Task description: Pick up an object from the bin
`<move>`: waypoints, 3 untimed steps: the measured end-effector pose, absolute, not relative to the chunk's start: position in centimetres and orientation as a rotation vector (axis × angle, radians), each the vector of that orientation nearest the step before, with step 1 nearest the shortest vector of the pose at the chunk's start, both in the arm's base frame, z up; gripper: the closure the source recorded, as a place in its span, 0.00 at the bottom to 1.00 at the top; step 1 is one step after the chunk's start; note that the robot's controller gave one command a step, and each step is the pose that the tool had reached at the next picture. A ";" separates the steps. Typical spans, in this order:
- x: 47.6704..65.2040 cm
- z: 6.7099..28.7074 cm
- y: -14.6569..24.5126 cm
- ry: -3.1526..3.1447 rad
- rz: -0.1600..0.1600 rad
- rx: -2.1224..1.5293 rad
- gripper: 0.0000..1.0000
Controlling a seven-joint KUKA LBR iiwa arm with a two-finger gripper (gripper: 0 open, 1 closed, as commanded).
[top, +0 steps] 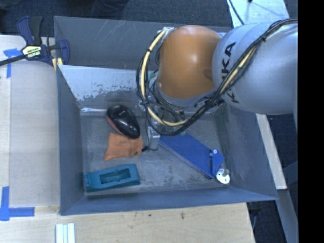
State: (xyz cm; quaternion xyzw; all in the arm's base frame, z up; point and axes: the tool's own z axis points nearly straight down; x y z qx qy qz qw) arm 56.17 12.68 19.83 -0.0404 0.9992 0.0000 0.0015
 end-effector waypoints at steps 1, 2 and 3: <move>56.2 19.8 12.7 3.137 0.001 -0.126 1.00; 56.2 19.8 12.7 3.137 0.001 -0.126 0.00; 56.2 19.8 12.7 3.137 0.001 -0.126 0.00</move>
Offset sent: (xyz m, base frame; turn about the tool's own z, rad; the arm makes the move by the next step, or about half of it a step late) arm 0.0000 0.0000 0.0000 0.0000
